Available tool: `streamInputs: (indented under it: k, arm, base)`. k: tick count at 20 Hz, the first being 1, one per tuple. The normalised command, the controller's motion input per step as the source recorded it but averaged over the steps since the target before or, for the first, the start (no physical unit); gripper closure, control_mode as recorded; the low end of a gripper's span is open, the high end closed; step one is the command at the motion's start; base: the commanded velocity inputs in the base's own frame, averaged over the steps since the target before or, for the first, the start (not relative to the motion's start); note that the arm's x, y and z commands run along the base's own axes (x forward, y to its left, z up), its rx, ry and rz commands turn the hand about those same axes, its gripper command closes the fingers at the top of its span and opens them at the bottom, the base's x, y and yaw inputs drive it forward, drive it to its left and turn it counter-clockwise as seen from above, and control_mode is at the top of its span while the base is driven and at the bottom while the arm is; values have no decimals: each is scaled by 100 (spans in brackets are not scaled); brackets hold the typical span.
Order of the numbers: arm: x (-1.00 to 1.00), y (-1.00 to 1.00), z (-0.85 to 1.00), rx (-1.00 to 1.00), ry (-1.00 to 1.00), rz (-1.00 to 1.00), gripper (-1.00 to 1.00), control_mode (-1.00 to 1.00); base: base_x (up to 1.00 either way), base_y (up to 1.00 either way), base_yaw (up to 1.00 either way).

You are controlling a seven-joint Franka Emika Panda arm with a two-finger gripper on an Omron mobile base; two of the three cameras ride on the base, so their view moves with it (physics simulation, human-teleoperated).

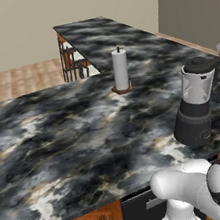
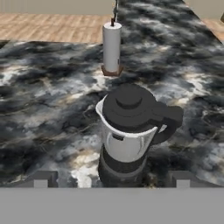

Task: Grab the onions from the fridge, place them in the blender, close the lid, and turn on the blender to create a marinade.

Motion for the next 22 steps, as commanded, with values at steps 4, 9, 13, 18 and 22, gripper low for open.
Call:
streamInputs:
  k: [4,9,13,18,22]
  arm:
    - [-100,14,-88,-2,-31,17,-100,-100]
    - [-98,10,-100,0,-27,38,-100,-100]
    - [-50,5,-100,0,-26,47,-100,-100]
    - [61,-8,-64,0,-22,35,-100,-100]
    - [69,2,-64,0,-9,17,-100,-100]
  base:
    - [0,0,0]
    - [0,0,0]
    - [0,0,0]
    - [0,0,0]
    - [0,0,0]
